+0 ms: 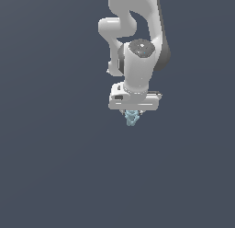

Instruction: Pick up the object and move it to a goal position.

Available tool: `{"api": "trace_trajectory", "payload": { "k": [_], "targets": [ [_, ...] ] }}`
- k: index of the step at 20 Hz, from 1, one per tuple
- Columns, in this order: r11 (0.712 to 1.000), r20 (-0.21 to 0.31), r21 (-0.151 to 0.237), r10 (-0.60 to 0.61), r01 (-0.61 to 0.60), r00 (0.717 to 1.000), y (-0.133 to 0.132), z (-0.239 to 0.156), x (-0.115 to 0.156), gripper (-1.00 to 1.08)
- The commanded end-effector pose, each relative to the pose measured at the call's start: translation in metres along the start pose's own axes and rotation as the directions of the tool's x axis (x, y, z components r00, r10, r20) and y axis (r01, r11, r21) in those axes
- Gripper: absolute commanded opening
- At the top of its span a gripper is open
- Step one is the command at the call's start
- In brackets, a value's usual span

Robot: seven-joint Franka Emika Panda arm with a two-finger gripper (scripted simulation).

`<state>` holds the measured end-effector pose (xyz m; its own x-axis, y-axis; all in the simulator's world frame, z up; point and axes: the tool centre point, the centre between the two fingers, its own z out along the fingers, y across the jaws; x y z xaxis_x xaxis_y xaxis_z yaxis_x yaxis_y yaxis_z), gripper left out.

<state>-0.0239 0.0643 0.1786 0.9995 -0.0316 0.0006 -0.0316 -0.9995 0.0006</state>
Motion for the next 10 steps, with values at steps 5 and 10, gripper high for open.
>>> {"api": "trace_trajectory", "payload": {
  "k": [5,10],
  "targets": [
    [1.000,0.000,0.000,0.000,0.000,1.000,-0.018,-0.067,0.012,-1.00],
    [1.000,0.000,0.000,0.000,0.000,1.000,-0.032,-0.117,0.022,-1.00]
  ]
}}
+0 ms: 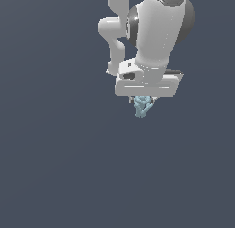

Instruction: Pick up the object and move it to a goal position.

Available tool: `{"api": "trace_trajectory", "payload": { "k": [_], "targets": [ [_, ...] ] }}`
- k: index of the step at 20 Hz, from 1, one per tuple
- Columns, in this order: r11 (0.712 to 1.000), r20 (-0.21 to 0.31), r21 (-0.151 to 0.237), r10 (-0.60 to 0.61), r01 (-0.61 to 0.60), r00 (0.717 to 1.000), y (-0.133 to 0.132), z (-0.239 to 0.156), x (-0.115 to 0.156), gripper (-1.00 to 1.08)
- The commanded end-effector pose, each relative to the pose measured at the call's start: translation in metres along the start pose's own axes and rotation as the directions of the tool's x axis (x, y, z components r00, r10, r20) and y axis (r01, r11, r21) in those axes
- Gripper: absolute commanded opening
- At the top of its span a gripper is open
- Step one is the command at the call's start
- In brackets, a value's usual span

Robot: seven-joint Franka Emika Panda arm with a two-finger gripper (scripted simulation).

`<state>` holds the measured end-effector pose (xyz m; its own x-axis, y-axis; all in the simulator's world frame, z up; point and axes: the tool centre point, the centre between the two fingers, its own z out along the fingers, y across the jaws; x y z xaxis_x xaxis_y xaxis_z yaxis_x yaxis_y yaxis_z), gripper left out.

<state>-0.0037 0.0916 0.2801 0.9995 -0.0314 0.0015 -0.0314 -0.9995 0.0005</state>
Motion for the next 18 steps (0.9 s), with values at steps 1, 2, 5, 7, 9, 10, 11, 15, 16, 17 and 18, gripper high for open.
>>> {"api": "trace_trajectory", "payload": {
  "k": [1,2,5,7,9,10,11,15,16,17,18],
  "targets": [
    [1.000,0.001,0.000,0.000,0.000,1.000,-0.007,-0.025,0.004,-1.00],
    [1.000,0.001,0.000,0.000,0.000,1.000,-0.009,-0.035,0.006,-1.00],
    [1.000,0.001,0.000,0.000,0.000,1.000,-0.017,-0.062,0.012,-1.00],
    [1.000,0.001,0.000,0.000,0.000,1.000,-0.022,-0.078,0.016,-1.00],
    [1.000,0.001,0.000,0.000,0.000,1.000,-0.026,-0.093,0.019,-1.00],
    [1.000,0.001,0.000,0.000,0.000,1.000,-0.028,-0.100,0.021,-1.00],
    [1.000,0.001,0.000,0.000,0.000,1.000,-0.030,-0.107,0.022,-1.00],
    [1.000,0.001,0.000,0.000,0.000,1.000,-0.037,-0.132,0.028,-1.00],
    [1.000,0.001,0.000,0.000,0.000,1.000,-0.039,-0.138,0.030,-1.00],
    [1.000,0.001,0.000,0.000,0.000,1.000,-0.040,-0.144,0.031,-1.00],
    [1.000,0.001,0.000,0.000,0.000,1.000,-0.042,-0.149,0.032,-1.00]
  ]
}}
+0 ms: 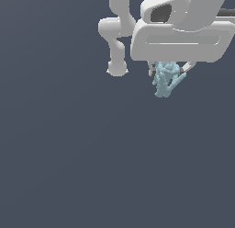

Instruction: Pick up the object and move it to a goal position.

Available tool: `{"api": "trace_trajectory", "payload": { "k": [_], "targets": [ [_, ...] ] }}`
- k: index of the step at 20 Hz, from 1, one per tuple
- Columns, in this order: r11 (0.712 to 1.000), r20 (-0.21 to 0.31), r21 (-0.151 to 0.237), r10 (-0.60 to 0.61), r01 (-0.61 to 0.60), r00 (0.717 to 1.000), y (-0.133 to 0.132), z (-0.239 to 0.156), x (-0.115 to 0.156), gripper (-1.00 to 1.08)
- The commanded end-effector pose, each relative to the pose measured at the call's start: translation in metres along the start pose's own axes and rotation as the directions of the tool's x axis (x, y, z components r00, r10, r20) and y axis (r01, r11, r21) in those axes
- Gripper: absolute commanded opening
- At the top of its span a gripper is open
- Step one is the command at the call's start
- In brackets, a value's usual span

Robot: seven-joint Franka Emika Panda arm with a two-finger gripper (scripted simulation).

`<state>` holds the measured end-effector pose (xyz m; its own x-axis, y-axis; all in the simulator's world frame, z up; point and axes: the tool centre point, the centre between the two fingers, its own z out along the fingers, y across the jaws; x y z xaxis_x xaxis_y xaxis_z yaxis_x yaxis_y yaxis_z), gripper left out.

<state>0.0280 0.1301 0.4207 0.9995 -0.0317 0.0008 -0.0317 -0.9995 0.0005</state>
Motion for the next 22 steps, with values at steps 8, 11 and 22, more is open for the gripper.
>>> {"api": "trace_trajectory", "payload": {
  "k": [8,11,22],
  "targets": [
    [1.000,0.001,0.000,0.000,0.000,1.000,-0.013,-0.046,0.011,-1.00],
    [1.000,0.001,0.000,0.000,0.000,1.000,-0.016,-0.057,0.014,-1.00],
    [1.000,0.001,0.000,0.000,0.000,1.000,-0.022,-0.078,0.021,-1.00]
  ]
}}
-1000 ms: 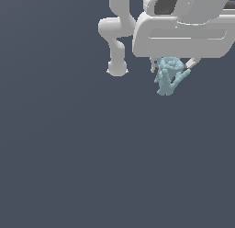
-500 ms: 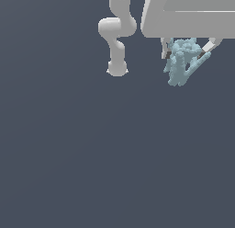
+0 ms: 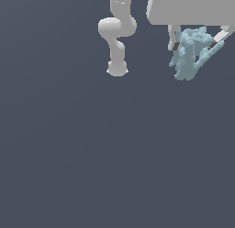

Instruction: Pick up the object and move it to a goal position.

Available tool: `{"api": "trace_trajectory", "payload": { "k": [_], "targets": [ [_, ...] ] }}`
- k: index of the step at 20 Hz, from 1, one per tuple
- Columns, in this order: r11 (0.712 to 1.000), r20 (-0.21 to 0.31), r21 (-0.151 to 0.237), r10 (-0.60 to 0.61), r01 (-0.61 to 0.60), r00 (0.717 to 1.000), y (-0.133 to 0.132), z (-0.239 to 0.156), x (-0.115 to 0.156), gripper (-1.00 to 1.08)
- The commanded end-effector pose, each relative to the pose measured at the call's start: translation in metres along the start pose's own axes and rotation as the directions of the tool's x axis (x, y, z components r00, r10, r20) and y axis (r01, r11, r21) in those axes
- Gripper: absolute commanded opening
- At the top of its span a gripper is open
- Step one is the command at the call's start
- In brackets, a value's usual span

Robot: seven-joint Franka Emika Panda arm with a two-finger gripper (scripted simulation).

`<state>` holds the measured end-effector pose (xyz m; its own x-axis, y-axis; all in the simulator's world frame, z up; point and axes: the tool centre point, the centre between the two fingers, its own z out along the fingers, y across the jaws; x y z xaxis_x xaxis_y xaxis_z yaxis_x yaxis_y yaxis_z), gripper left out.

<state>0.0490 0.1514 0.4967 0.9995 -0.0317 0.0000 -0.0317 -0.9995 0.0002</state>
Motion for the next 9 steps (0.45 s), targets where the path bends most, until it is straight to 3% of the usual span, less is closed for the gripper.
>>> {"api": "trace_trajectory", "payload": {
  "k": [1,9],
  "targets": [
    [1.000,0.000,0.000,0.000,0.000,1.000,-0.0008,-0.0030,0.0009,-1.00],
    [1.000,0.000,0.000,0.000,0.000,1.000,-0.0016,-0.0057,0.0021,-1.00]
  ]
}}
